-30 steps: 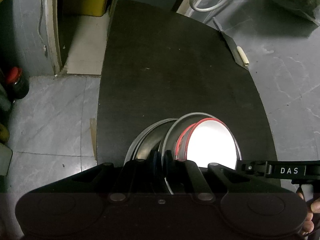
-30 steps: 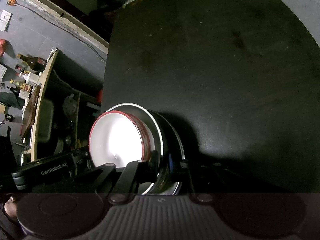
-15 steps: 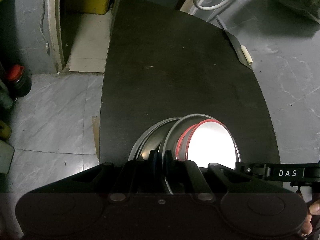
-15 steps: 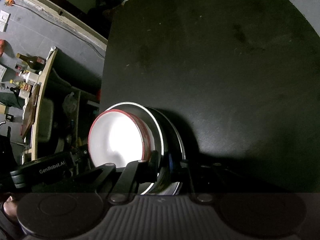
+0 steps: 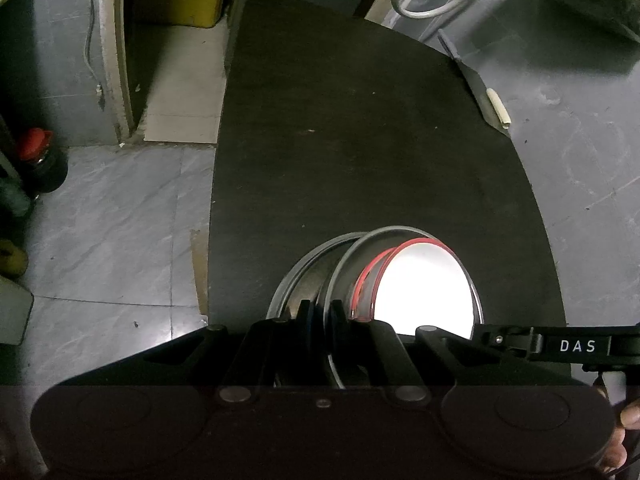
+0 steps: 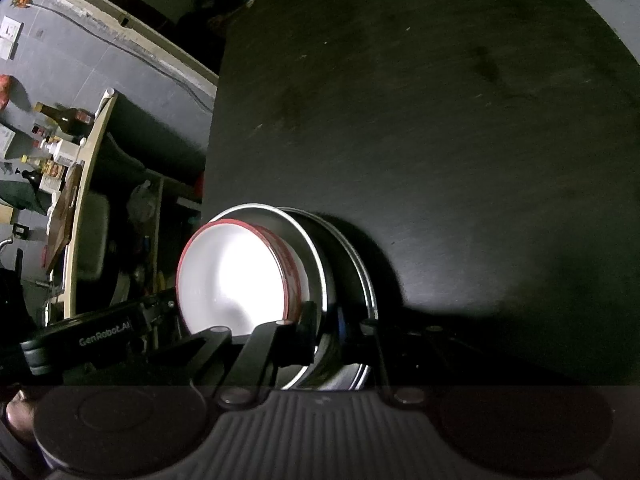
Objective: Organize plates and bowls
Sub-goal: 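Carry the mixing bowl with both grippers and lower it into the steel basin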
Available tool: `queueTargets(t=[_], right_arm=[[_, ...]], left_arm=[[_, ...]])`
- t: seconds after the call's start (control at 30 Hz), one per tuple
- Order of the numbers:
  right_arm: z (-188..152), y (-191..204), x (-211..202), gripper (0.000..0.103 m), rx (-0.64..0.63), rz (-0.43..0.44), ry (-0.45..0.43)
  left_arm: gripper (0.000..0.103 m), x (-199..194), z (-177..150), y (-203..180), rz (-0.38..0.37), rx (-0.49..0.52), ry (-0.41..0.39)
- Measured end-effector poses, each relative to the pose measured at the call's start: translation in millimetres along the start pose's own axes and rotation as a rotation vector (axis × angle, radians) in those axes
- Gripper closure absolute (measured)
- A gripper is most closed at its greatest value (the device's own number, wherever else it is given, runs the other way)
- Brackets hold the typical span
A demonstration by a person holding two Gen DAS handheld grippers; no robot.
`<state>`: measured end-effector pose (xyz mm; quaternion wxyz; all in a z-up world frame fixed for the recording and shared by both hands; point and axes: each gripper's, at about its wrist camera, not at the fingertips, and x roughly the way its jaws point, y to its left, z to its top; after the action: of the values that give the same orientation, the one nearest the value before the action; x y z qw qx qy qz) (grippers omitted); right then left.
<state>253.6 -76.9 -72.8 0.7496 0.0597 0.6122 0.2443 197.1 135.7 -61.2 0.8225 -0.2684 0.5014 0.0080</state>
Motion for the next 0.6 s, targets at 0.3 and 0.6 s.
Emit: queueTargets(t=[0.3,0.6], right_arm=[[1.0,1.4,2.7,0.091,-0.005,0.007,0.003],[0.4,2.8,5.3,0.091,-0.016,0.022,0.020]], left_arm=[[0.096,-0.1,1.0,1.5,0.005,-0.004,0.000],[0.096,-4.2,-0.7,4.6,0.026,-0.006,-0.006]])
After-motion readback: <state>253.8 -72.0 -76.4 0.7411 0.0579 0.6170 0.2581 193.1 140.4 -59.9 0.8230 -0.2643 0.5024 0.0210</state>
